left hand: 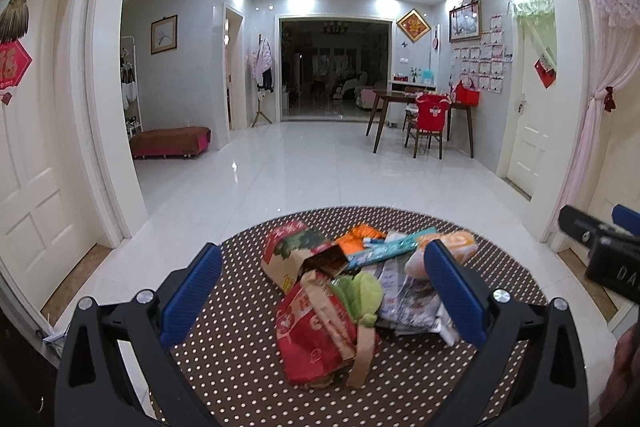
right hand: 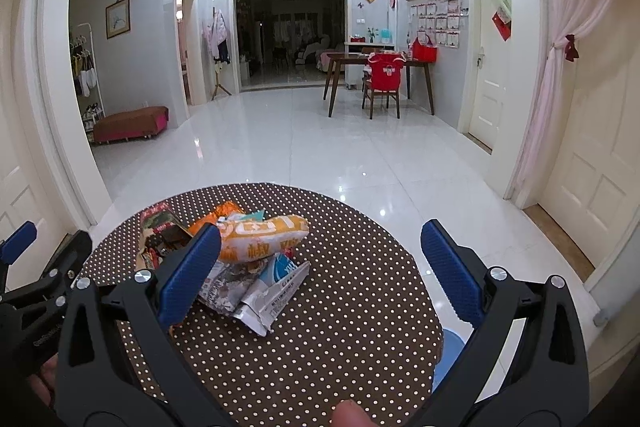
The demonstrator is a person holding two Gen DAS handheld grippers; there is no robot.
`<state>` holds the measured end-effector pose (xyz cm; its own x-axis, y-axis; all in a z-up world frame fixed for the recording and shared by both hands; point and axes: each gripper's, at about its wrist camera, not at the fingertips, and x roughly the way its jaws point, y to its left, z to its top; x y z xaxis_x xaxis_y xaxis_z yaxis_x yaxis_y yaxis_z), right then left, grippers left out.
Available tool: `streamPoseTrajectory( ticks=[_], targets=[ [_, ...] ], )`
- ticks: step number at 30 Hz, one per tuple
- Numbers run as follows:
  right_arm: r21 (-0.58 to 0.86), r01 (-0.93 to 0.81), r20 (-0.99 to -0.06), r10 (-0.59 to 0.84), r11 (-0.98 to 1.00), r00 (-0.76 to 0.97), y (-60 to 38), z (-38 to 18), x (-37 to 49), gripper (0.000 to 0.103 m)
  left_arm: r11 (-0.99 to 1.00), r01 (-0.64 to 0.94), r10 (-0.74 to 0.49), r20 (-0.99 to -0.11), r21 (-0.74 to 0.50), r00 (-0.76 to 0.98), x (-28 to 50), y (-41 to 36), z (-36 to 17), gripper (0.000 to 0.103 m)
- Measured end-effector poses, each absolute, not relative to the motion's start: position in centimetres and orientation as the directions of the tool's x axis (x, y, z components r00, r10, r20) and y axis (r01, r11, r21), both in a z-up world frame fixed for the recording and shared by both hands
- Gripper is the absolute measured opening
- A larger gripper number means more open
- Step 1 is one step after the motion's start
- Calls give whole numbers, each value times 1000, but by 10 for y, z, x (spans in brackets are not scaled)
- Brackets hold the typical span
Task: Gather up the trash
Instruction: 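Grasp the red paper bag with the left tool while the right tool grasps the green plush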
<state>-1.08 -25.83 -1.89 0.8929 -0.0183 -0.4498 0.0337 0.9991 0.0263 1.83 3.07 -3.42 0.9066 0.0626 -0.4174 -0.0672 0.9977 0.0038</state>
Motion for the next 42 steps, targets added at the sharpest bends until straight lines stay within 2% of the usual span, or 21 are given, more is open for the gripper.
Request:
streamPoseTrajectory(
  ticks=[12,16,24,29,33,35,37,42],
  targets=[
    [32,31,-579,-7,999,816,-264,-73,7,98,996,-80,82,-586,30,806,32,59,-104,99],
    [44,25,-616,7,999,788,-264,-89,14,98,998,-64,65,-606,24,793,52,54,-115,99],
    [52,-4,-648,37,999,761,-257,-103,20,98,994,-89,108,-640,61,761,103,49,-134,99],
    [96,-110,-657,146,989,740,-237,-107,25,98,998,-39,1,-674,-41,739,105,64,-145,99],
    [188,-248,-667,309,950,678,-208,-113,33,97,995,-35,-40,-680,-96,732,94,81,-155,99],
    [238,-303,-677,382,923,629,-191,-120,42,92,992,-34,-59,-684,-122,728,90,89,-159,99],
    [294,-330,-680,439,897,587,-180,-127,51,75,991,-40,-59,-682,-128,729,89,95,-159,99],
    [354,-341,-692,489,871,531,-161,-138,76,62,993,-30,-59,-687,-117,725,84,100,-160,99]
  ],
)
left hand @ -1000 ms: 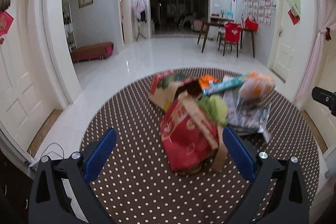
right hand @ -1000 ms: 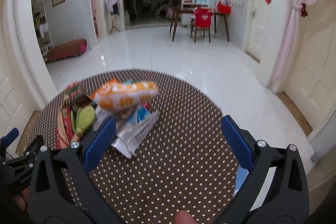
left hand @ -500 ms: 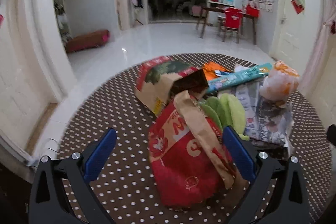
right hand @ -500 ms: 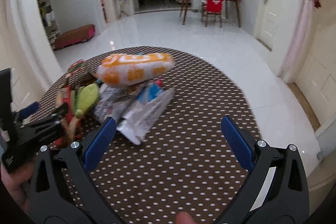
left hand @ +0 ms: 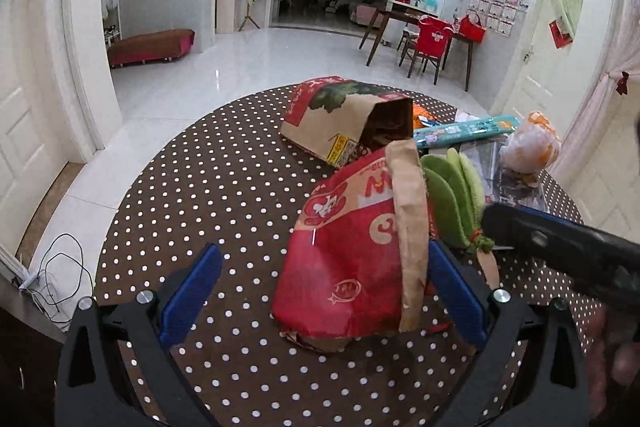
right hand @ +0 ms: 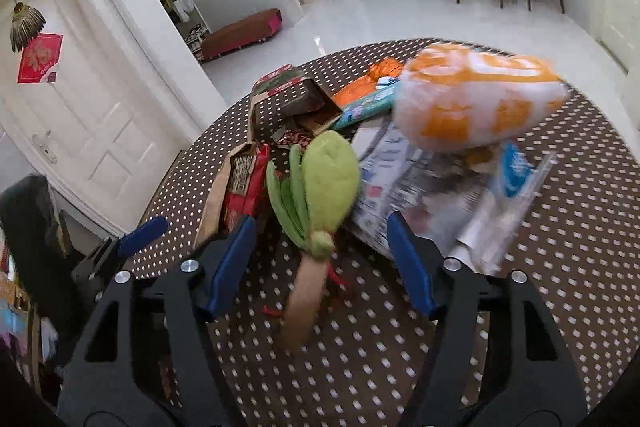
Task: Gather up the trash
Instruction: 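Grasp the red paper bag with the left tool while the right tool grasps the green plush, then carry the green plush to the blue bucket and open the right tool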
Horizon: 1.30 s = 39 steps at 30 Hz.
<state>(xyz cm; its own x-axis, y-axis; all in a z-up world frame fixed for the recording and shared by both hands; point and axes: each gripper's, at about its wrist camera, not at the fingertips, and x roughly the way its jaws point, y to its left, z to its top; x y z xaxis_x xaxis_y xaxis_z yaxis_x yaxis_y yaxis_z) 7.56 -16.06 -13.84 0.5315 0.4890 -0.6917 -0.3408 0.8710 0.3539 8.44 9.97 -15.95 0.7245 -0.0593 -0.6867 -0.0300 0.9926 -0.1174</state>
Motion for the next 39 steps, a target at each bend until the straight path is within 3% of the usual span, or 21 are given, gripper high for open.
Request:
streamPoseTrajectory(
  ticks=[2,6,8,22,23,24,25,27,39],
  targets=[
    [362,-350,-699,500,864,512,-152,-144,80,55,995,-21,-54,-688,-100,724,83,98,-159,99],
    [306,-359,-753,455,882,476,-133,-160,91,27,998,-8,-39,-696,-65,717,88,92,-159,99],
    [319,-355,-751,463,879,470,-135,-163,92,20,999,9,-41,-696,-50,717,88,87,-158,99],
    [430,-275,-627,504,860,594,-248,-130,21,18,997,42,22,-733,69,680,120,46,-165,98],
    [431,-275,-622,504,859,600,-252,-130,17,18,998,47,6,-737,52,676,121,49,-167,94],
    [432,-275,-616,504,859,605,-255,-125,13,18,998,53,-19,-745,21,667,123,50,-167,62],
    [430,-273,-611,500,861,614,-263,-123,7,18,999,43,-17,-753,14,658,125,50,-167,52],
    [438,-265,-598,499,859,627,-276,-119,1,18,999,40,-26,-733,2,679,122,51,-161,43],
    [518,-132,-535,441,845,720,-392,-117,-14,18,989,118,-149,-614,-92,775,76,12,-110,42]
  ],
)
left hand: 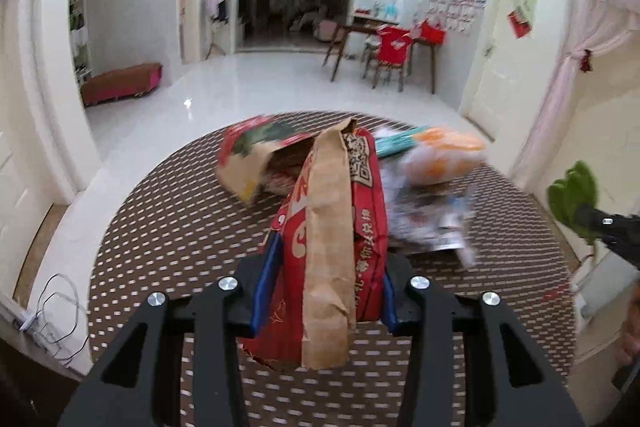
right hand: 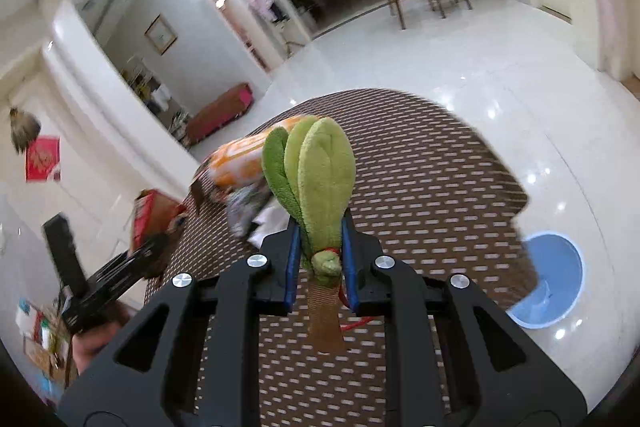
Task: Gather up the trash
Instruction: 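Carry the green plush to the blue bucket and open the right tool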
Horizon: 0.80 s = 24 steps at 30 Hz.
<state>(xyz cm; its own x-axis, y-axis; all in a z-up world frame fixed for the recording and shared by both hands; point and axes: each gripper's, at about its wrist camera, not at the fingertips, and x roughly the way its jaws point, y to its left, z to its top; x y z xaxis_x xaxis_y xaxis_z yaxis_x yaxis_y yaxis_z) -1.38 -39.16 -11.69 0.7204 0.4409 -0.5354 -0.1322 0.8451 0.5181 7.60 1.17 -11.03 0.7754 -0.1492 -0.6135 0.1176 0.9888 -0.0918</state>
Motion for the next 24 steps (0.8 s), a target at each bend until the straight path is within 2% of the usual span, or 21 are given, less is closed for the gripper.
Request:
streamPoseTrajectory(
  ticks=[5,9,14,20,21,22,24],
  targets=[
    [536,-21,-542,363,844,758,-457,-126,-23,19,966,230,-253,-585,-115,770,70,-45,-101,42],
    [539,108,-587,281,835,759,-515,-154,-24,19,934,333,-343,-575,-128,743,67,-93,-99,42],
    [537,281,-688,221,795,691,-583,-214,-10,19,891,428,-429,-588,-151,686,75,-155,-102,42],
    [527,394,-772,231,753,592,-624,-294,17,22,844,511,-489,-626,-163,608,100,-230,-110,42],
    [526,413,-784,235,743,575,-631,-306,20,27,835,524,-497,-635,-164,592,105,-242,-112,42],
    [529,437,-795,244,727,556,-640,-321,23,42,825,540,-504,-647,-165,572,112,-257,-116,42],
    [542,464,-801,262,701,539,-651,-336,24,58,803,570,-520,-669,-173,531,120,-287,-123,42]
  ],
)
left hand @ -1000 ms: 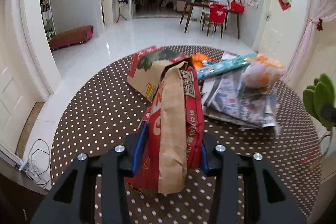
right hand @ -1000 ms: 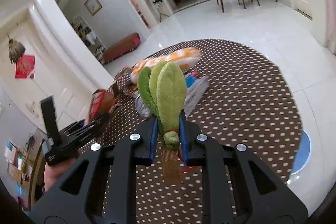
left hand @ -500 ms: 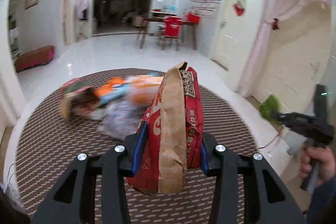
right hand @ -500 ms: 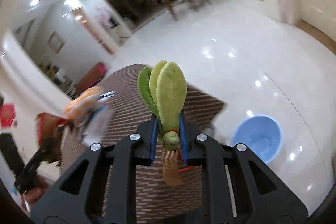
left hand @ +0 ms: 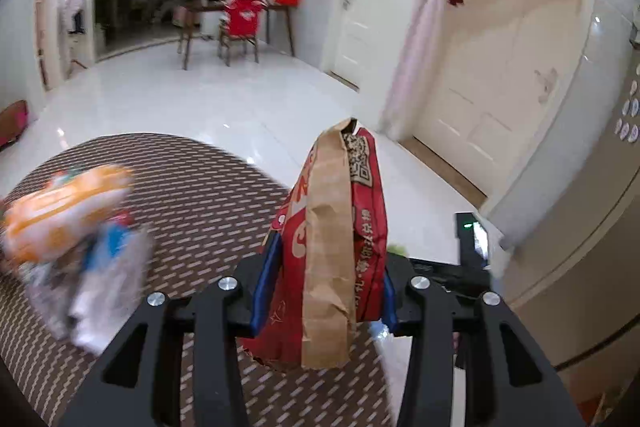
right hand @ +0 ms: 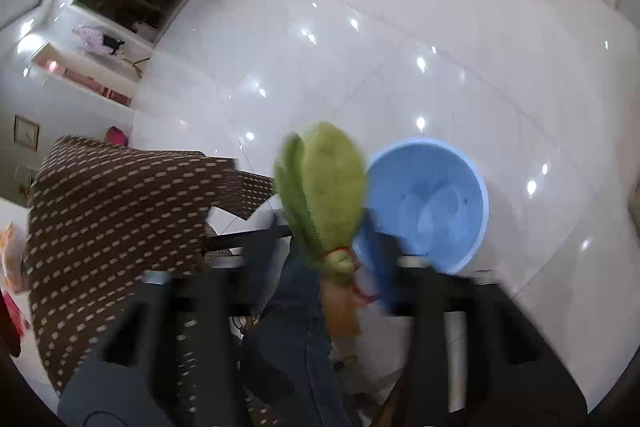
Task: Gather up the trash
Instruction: 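Carry the green plush to the blue bucket and open the right tool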
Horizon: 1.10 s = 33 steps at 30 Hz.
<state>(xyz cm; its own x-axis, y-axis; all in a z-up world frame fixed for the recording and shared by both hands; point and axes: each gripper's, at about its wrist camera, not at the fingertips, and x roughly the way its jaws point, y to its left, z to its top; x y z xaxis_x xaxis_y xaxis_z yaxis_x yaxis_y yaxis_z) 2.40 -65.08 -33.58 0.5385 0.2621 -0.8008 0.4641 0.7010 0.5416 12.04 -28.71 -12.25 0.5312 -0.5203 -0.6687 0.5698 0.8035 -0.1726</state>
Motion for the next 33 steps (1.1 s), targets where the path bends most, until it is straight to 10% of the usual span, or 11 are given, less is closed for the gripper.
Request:
streamPoseTrajectory(
  ticks=[14,17,19,33],
  targets=[
    [615,473,-684,129,631,718,-700,-253,-30,84,682,686,-523,-824,-252,217,175,-463,-209,43],
    [630,452,-651,112,631,751,-703,-229,-33,88,681,686,-481,-863,-256,154,192,-477,-230,50],
    [634,437,-633,105,638,767,-701,-215,-33,91,700,671,-448,-882,-246,145,199,-487,-239,85],
    [544,422,-615,3,725,788,-657,-175,-46,97,767,621,-470,-800,-161,373,173,-419,-173,90]
  ],
)
